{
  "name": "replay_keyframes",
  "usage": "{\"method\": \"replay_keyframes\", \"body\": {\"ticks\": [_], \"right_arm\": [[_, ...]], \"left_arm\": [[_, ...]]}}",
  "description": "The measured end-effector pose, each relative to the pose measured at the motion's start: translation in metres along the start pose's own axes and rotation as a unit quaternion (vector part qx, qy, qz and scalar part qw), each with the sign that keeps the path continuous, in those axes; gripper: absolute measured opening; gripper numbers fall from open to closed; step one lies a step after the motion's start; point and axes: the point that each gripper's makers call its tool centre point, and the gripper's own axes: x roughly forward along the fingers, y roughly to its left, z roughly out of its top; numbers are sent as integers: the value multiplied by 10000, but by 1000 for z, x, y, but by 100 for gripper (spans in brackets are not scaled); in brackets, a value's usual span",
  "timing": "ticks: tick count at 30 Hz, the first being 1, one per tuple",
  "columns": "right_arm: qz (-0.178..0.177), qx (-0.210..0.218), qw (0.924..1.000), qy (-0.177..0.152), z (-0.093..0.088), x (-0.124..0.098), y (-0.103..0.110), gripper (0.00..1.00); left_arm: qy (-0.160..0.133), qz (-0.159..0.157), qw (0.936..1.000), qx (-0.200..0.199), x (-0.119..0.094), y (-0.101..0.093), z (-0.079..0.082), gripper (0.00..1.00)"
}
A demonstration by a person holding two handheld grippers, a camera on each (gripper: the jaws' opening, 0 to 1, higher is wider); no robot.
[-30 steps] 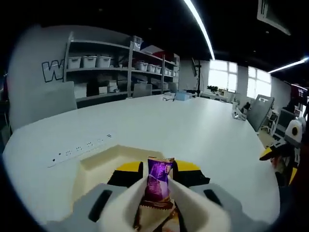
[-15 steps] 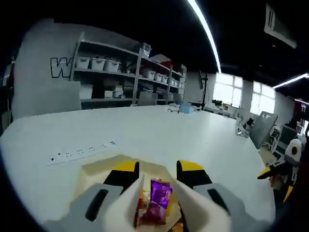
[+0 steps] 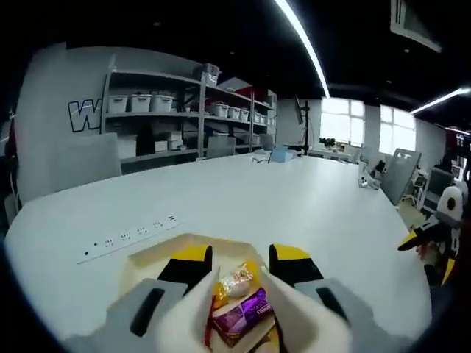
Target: Place the target food into the container with the food tongs after gripping and lifting it, then release it inside without dropping or visibly crushing the food.
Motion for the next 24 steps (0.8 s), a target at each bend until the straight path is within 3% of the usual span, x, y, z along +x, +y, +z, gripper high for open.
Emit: {"method": "replay_keyframes", "body": {"ticks": [14, 24], "right_arm": [[20, -45, 10000, -16, 2, -3, 4, 78], [15, -79, 9999, -73, 6, -9, 7, 78]], "left_arm": [[74, -212, 9997, 64, 2, -10, -8, 29], [200, -552, 9981, 186, 12, -37, -16, 29]]}}
